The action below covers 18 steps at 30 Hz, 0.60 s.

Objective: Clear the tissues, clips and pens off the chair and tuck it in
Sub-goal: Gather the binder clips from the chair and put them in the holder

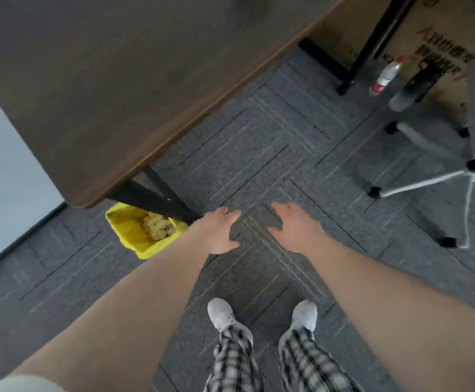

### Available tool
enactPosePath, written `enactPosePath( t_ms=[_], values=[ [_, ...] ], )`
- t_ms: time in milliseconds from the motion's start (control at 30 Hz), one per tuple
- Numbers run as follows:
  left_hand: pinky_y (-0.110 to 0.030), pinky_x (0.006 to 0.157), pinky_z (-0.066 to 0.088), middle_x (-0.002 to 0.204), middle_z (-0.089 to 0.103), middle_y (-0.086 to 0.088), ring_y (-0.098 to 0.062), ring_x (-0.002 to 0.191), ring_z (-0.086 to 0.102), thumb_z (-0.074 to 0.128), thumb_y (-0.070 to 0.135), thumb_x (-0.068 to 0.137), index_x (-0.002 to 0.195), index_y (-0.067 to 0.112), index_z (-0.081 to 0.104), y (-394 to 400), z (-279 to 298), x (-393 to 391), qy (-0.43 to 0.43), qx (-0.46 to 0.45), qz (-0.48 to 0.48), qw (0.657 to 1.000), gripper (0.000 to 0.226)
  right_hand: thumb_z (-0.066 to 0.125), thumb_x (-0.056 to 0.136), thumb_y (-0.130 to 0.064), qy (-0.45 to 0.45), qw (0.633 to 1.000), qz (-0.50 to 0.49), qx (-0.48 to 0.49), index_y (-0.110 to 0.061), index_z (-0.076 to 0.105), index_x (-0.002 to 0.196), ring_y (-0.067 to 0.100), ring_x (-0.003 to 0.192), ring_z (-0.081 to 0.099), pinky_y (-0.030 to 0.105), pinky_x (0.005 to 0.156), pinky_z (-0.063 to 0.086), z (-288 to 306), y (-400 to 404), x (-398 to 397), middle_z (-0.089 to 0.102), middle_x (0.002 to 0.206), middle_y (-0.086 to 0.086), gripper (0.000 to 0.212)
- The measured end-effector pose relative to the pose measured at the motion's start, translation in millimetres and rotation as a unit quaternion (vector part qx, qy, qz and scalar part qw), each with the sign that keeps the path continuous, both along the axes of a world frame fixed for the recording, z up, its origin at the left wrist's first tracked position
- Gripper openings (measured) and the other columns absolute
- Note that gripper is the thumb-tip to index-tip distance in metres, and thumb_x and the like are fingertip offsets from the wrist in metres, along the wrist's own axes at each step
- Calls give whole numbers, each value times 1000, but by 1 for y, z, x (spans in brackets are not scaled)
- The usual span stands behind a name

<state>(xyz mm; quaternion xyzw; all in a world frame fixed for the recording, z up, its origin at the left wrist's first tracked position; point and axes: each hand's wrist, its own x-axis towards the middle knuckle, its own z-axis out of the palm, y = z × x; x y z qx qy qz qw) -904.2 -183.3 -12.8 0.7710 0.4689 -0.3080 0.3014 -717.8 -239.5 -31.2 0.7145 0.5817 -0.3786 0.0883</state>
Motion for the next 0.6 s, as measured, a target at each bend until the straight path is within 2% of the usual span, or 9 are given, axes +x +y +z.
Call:
enactPosePath(
  t_ms=[133, 300, 467, 600],
  values=[
    [-54, 107, 37, 159, 12, -4, -31, 142, 23, 58, 47, 87, 149, 33, 10, 0, 24, 101, 13, 8, -56, 998, 80, 43, 96, -47, -27, 999, -24, 2, -31, 16, 151, 33, 135, 37, 53, 103, 40, 26, -32, 99, 22, 156, 8, 63],
    [-54, 108, 37, 160, 9, -3, -29, 144, 19, 55, 47, 88, 149, 33, 10, -1, 55, 234, -19, 41, -145, 988, 77, 43, 97, -44, -56, 989, -136, 15, -30, 16, 150, 34, 132, 39, 52, 100, 42, 56, -65, 221, 27, 153, 7, 61],
    [-54, 111, 32, 161, 5, 0, -28, 146, 12, 54, 47, 89, 149, 33, 9, 7, 74, 338, -27, 57, -234, 970, 77, 44, 96, -44, -52, 972, -227, 13, -32, 16, 150, 34, 133, 38, 53, 100, 42, 75, -86, 305, 24, 155, 4, 62],
    [-54, 112, 30, 161, 0, 0, -27, 148, 4, 53, 46, 90, 150, 32, 6, 24, 82, 408, -28, 74, -315, 946, 77, 46, 95, -41, -61, 955, -290, 12, -31, 19, 148, 34, 130, 41, 52, 96, 45, 83, -88, 357, 34, 147, 6, 60]
  ],
)
